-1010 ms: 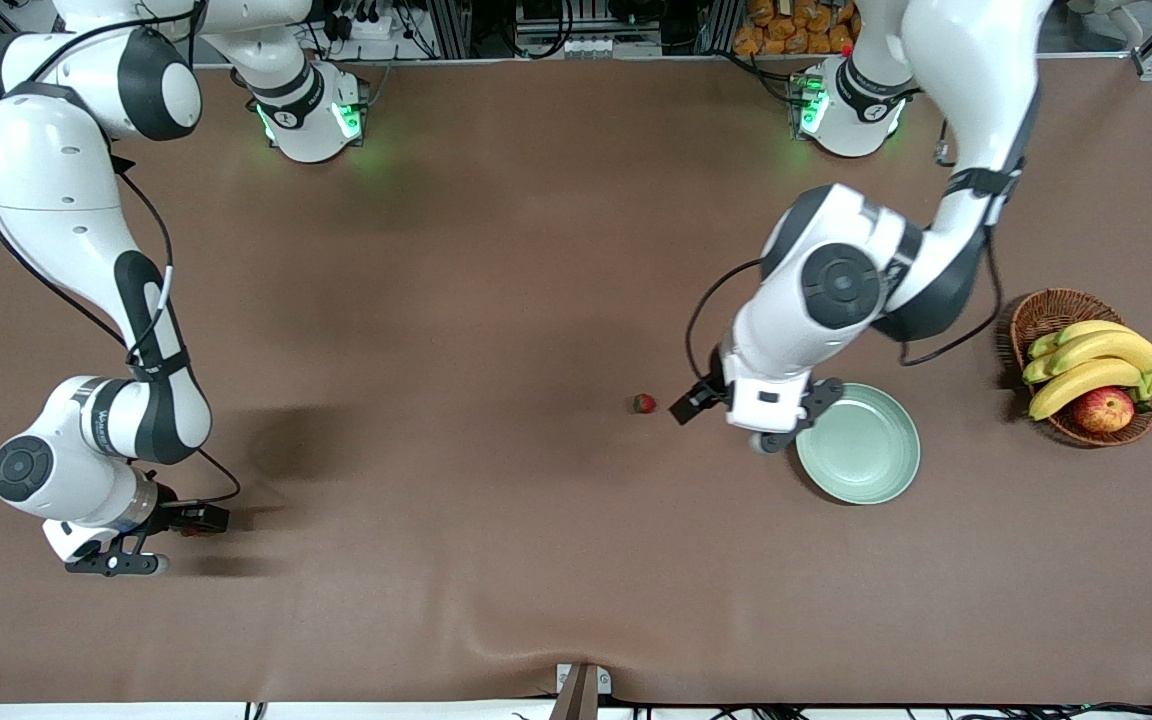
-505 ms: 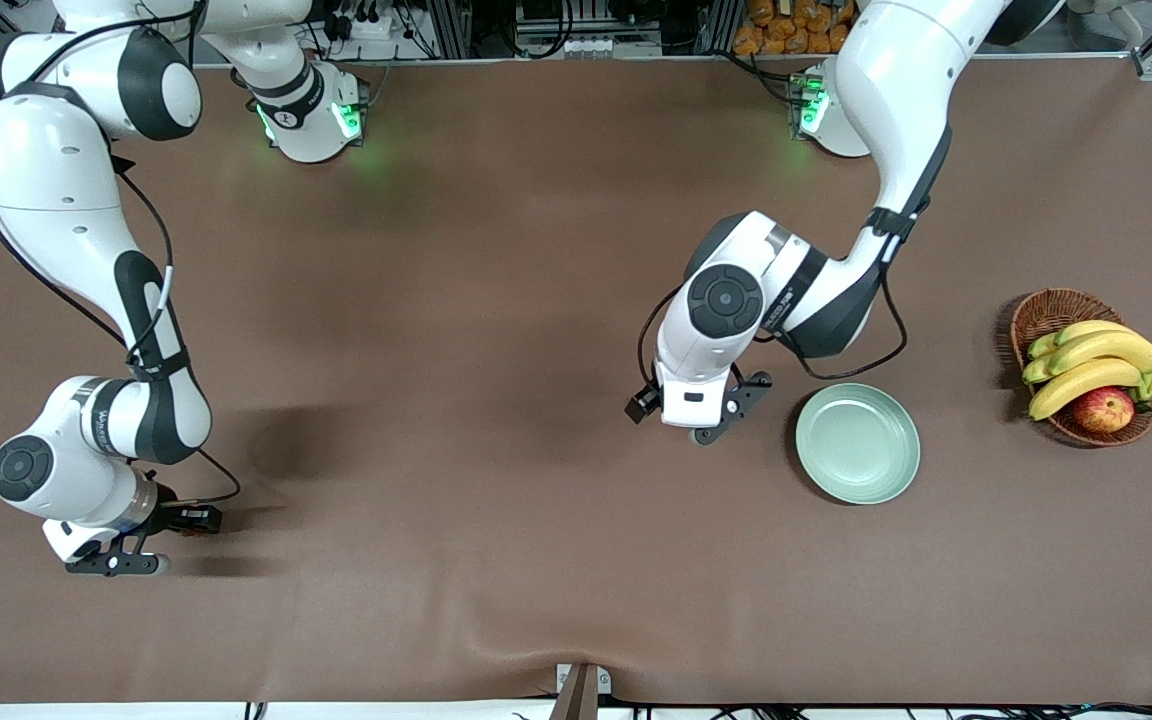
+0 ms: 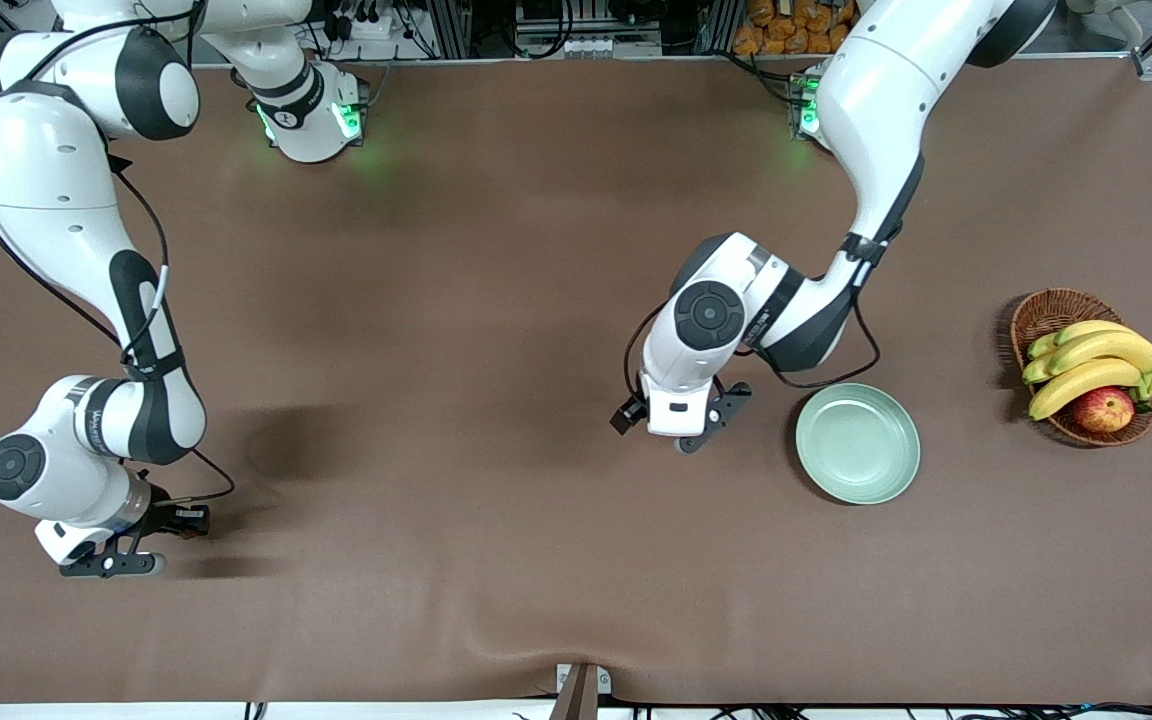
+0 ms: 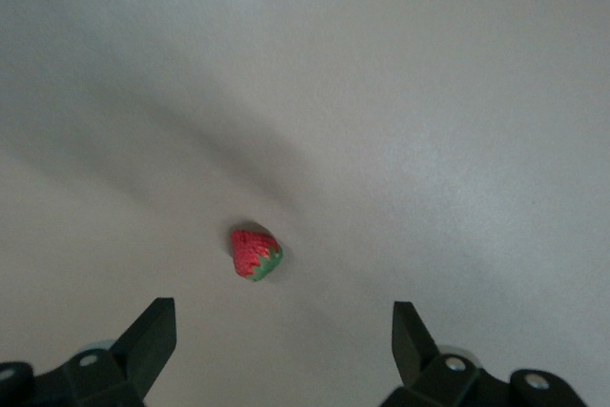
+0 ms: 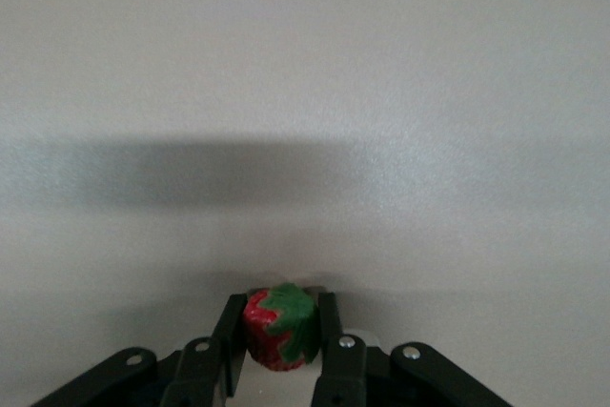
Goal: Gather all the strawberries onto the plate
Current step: 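Grasp the mid-table strawberry with the left gripper while the right gripper lifts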
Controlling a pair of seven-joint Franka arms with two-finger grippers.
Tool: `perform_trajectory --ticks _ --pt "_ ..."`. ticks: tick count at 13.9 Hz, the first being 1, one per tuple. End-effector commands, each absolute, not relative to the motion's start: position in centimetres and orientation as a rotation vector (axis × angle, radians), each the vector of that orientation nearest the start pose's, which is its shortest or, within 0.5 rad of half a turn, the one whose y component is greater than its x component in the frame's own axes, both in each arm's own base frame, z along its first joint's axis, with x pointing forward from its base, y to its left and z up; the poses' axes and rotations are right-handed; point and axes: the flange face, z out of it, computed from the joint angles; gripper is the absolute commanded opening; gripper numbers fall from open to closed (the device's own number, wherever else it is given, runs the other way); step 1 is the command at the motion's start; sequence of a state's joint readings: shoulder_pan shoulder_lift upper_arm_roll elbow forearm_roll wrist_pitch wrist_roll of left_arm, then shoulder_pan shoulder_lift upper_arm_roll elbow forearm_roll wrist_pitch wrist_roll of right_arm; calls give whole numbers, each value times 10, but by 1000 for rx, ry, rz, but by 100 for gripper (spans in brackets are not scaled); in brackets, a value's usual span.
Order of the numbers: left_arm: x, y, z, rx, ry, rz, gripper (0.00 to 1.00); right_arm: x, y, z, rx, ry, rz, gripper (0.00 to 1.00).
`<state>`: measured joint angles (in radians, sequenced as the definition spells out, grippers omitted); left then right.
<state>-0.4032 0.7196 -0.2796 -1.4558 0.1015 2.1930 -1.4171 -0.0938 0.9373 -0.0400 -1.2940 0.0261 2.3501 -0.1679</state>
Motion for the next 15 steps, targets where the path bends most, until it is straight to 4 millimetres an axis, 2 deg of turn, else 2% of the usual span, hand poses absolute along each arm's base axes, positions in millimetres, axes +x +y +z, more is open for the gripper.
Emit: perform_trajectory --ticks 1,5,8,10,12,14,15 --pt "588 -433 265 -2995 -1176 57 100 754 -88 213 -3139 -82 -221 0" --pt "582 -436 238 -2980 -1147 94 93 757 -78 233 -3129 -100 -239 0" --pt "579 -440 231 -2978 -1110 73 88 757 -64 255 -3107 -124 -220 0" --pt "575 -443 218 -2970 -1099 89 86 755 -57 270 -3097 -132 -195 0" --pt "573 -445 215 -2976 -1078 72 85 753 -54 284 -3092 -135 -174 0" --pt "572 -444 203 -2964 -1070 80 82 751 -51 293 -3088 -141 -162 0" --pt "571 -444 200 -2963 -1054 70 77 751 -51 295 -3088 -141 -160 0"
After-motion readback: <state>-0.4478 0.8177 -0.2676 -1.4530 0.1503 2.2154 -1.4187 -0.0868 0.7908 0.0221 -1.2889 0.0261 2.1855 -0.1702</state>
